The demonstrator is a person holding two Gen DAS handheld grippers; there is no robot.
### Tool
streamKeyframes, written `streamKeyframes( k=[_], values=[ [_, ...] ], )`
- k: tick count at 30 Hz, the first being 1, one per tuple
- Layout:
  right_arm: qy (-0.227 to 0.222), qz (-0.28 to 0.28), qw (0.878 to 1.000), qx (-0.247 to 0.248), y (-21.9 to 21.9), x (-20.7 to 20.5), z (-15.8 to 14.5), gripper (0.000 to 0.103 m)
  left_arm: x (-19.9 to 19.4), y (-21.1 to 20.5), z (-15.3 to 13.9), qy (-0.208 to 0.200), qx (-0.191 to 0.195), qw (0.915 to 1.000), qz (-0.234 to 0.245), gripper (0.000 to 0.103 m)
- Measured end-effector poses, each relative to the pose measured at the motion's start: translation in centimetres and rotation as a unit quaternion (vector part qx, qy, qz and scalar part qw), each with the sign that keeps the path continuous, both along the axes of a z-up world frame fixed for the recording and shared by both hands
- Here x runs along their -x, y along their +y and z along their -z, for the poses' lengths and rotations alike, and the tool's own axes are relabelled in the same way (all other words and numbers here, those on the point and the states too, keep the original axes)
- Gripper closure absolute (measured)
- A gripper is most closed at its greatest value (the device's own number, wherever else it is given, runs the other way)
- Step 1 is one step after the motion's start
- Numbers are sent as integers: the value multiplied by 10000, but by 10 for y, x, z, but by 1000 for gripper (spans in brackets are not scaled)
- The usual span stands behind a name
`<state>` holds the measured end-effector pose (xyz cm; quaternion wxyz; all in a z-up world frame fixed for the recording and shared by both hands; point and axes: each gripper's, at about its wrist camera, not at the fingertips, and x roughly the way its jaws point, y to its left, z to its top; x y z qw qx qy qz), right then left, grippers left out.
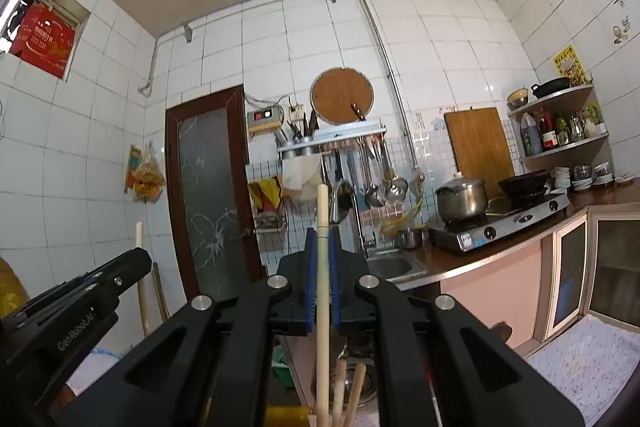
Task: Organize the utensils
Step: 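Open both grippers to release the chopsticks into the caddy, then close the right gripper on a wooden chopstick while the left gripper approaches the light-blue spoon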
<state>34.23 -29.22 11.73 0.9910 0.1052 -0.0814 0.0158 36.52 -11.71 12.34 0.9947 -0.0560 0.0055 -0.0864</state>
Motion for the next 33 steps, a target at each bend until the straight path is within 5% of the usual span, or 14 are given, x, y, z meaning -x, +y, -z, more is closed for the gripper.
streamKeyframes(
  k=[9, 11, 13, 14, 15, 17, 19, 26, 33],
  values=[
    [379, -9, 9992, 162, -1, 14, 19, 97, 2, 11, 10, 399, 37, 9991, -115, 98],
    [507, 20, 9985, 214, -2, 23, 16, 96, 9, 19, 3, 566, 76, 9984, -2, 82],
    [686, 124, 9971, 313, -2, 35, 13, 95, 21, 26, -4, 669, 60, 9977, -16, 34],
    [762, 141, 9964, 334, -3, 40, 11, 87, 33, 33, -9, 632, 80, 9979, -70, 29],
    [776, 145, 9963, 326, -4, 45, 11, 61, 42, 37, -11, 584, 61, 9982, -66, 27],
    [690, 198, 9971, 241, -5, 66, 9, 36, 59, 44, -16, 595, -49, 9982, -56, 19],
    [764, 193, 9966, 259, -4, 82, 6, 36, 79, 53, -18, 650, -98, 9978, -37, 12],
    [1245, 249, 9912, 375, 9, 134, 9, 24, 141, 83, -2, 1074, -470, 9926, -325, 5],
    [2156, 143, 9762, 208, 22, 157, 66, 23, 163, 125, 64, 2410, -97, 9698, -372, 5]
  ],
)
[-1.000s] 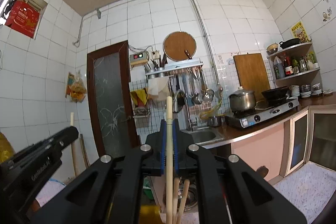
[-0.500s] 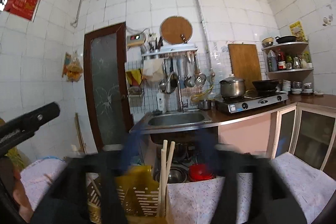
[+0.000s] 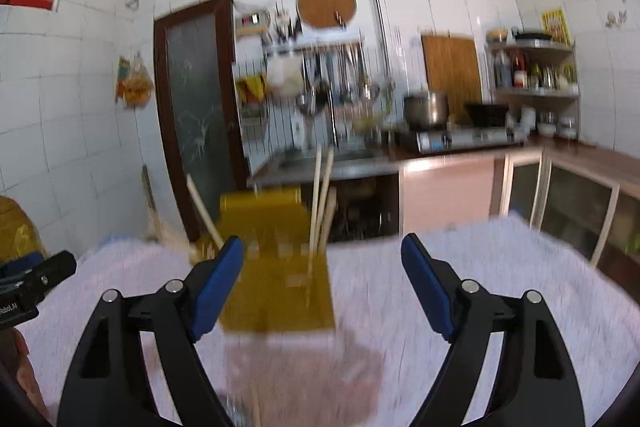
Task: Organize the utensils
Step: 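Close the right gripper on a wooden chopstick while the left gripper approaches the light-blue spoon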
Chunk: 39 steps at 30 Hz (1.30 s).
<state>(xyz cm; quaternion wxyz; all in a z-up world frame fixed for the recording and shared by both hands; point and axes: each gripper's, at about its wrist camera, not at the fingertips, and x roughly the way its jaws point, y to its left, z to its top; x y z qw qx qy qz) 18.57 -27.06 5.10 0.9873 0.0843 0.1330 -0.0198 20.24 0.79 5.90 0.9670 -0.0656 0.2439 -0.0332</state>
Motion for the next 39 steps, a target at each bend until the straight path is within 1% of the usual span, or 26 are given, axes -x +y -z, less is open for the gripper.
streamKeyframes(
  k=[1, 3, 5, 7, 9, 11, 15, 18, 21, 24, 28, 31, 35, 38, 39],
  values=[
    [161, -22, 9999, 7, 3, 0, 10, 23, 0, 4, 9, 110, 43, 9999, -35, 5],
    [348, -63, 9994, 61, 8, 1, 25, 23, 1, 14, 31, 405, 154, 9990, -148, 5],
    [567, -123, 9982, 156, 14, -2, 41, 23, -1, 18, 49, 643, 187, 9976, -190, 5],
    [834, -203, 9960, 244, 18, -7, 56, 23, -5, 18, 62, 821, 107, 9963, -230, 5],
    [1071, -297, 9934, 282, 22, -11, 67, 23, -9, 16, 76, 986, -89, 9947, -280, 5],
    [1307, -379, 9901, 332, 25, -16, 77, 23, -14, 14, 85, 1166, -187, 9927, -224, 5],
    [1766, -568, 9817, 425, 32, -26, 90, 23, -27, 13, 112, 1851, -24, 9827, -67, 5],
    [1940, -638, 9775, 532, 39, -28, 94, 23, -32, 8, 125, 2164, -142, 9762, -96, 5],
    [2151, -691, 9724, 589, 44, -32, 98, 23, -31, 4, 132, 2160, -394, 9754, -187, 5],
    [2371, -693, 9670, 626, 45, -37, 103, 24, -30, -1, 134, 2197, -605, 9735, -161, 5],
    [2612, -688, 9608, 623, 46, -43, 109, 24, -31, -7, 135, 2229, -770, 9716, -172, 5],
    [2697, -787, 9579, 589, 48, -46, 111, 24, -30, -7, 135, 2231, -800, 9713, -179, 5],
    [2783, -772, 9549, 697, 52, -47, 112, 24, -30, -5, 135, 2247, -745, 9715, -158, 5],
    [2790, -782, 9548, 662, 52, -48, 113, 25, -30, -5, 136, 2241, -727, 9717, -152, 5],
    [2793, -791, 9547, 659, 52, -48, 113, 27, -30, -4, 136, 2243, -714, 9718, -149, 5]
  ],
)
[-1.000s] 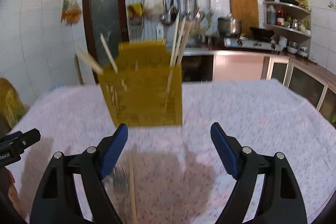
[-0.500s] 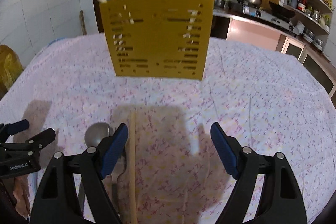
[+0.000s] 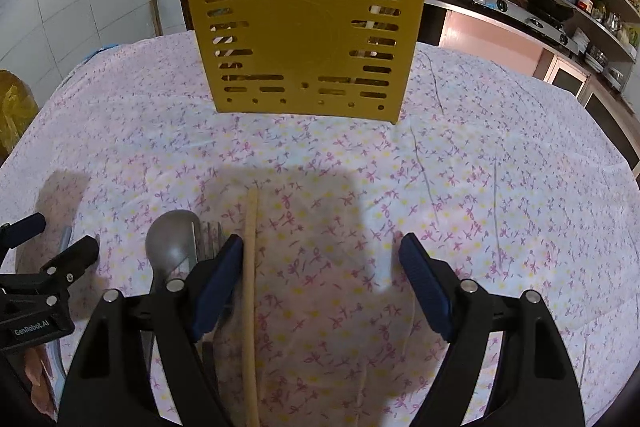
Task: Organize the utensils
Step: 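Close the right gripper on a wooden chopstick while the left gripper approaches the light-blue spoon, then close the left gripper on the light-blue spoon handle while the right gripper holds the chopstick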
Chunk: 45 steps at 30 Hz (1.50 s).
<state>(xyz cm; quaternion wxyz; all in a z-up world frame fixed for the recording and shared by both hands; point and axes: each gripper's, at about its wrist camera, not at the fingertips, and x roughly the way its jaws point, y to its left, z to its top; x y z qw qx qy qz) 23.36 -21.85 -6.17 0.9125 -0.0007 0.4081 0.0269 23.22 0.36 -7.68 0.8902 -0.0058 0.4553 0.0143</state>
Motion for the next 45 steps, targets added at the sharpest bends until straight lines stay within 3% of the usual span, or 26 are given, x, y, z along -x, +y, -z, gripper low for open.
streamKeyframes(
  k=[7, 14, 23, 26, 31, 37, 45],
  values=[
    [-40, -269, 9996, 36, 13, -5, -3, 56, -2, -1, 1, 14, 18, 10000, -6, 5],
    [-106, -556, 9981, 258, 30, -5, -6, 96, -1, -1, 1, 7, -7, 10000, -9, 5],
    [-11, -463, 9988, -187, 9, 2, -7, 96, 15, -7, -5, -14, 210, 9997, -108, 7],
    [-1, -386, 9988, -292, -2, 5, -6, 96, 21, -10, -6, 24, 216, 9996, -178, 18],
    [4, -290, 9986, -448, -10, 4, -5, 96, 29, -17, -10, 65, 266, 9996, -88, 56],
    [-9, -221, 9983, -531, -9, 5, -4, 96, 23, -20, -12, 180, 257, 9994, 122, 90],
    [18, -65, 9974, -719, -11, 4, -5, 96, 4, -21, -13, 301, 350, 9984, 314, 98]
  ],
)
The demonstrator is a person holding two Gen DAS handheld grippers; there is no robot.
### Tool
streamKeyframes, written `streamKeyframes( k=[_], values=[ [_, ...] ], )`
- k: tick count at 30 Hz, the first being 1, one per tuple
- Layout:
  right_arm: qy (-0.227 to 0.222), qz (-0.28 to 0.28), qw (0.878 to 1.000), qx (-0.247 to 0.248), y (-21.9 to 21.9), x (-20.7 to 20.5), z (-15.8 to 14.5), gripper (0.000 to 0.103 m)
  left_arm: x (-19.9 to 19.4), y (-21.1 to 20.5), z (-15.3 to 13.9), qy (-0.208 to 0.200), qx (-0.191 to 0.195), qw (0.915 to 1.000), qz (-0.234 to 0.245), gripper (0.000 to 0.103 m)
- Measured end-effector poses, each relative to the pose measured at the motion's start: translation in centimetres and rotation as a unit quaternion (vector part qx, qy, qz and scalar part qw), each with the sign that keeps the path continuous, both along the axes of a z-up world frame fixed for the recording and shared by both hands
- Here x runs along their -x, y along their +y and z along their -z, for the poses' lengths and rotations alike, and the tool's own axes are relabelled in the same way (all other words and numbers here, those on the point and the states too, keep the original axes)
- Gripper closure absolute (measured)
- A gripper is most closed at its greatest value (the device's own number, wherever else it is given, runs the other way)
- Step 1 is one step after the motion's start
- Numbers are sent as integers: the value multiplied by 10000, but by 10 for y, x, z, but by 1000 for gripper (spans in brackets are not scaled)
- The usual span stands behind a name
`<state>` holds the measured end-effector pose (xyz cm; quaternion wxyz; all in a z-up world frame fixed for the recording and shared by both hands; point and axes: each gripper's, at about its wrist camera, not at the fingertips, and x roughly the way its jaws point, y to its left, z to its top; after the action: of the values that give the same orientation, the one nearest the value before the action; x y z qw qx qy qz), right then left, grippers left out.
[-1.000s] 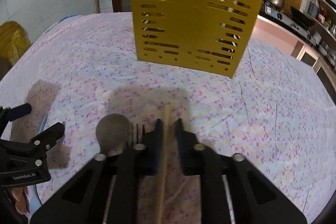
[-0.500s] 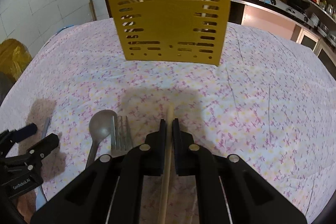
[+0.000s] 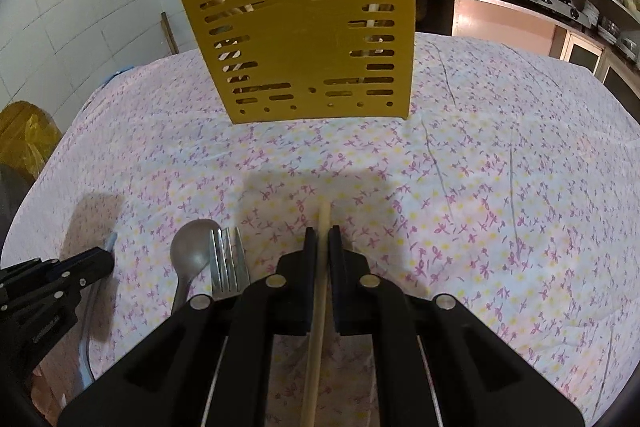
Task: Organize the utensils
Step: 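Close the left gripper on the light-blue spoon handle while the right gripper holds the chopstick, then lift the spoon and chopstick with both grippers and carry them over the caddy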
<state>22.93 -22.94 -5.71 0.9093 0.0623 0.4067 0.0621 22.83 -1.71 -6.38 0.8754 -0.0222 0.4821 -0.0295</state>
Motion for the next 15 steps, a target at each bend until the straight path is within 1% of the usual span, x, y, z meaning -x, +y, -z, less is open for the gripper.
streamKeyframes(
  k=[5, 7, 10, 12, 15],
  values=[
    [-75, 129, 9998, -135, -5, 4, -3, 96, -4, 3, -1, -19, 122, 9999, 31, 98],
    [-143, 194, 9995, -205, -10, 7, -6, 96, -2, 4, -3, -102, 155, 9998, 55, 98],
    [-388, 310, 9984, -274, -14, 15, -14, 97, 4, 5, -12, -365, 117, 9992, 72, 98],
    [-578, 354, 9973, -275, -16, 20, -22, 97, 12, 6, -22, -658, 90, 9978, 80, 98],
    [-979, 452, 9939, -212, -17, 33, -37, 97, 22, 10, -35, -1051, 63, 9944, 22, 98]
  ],
)
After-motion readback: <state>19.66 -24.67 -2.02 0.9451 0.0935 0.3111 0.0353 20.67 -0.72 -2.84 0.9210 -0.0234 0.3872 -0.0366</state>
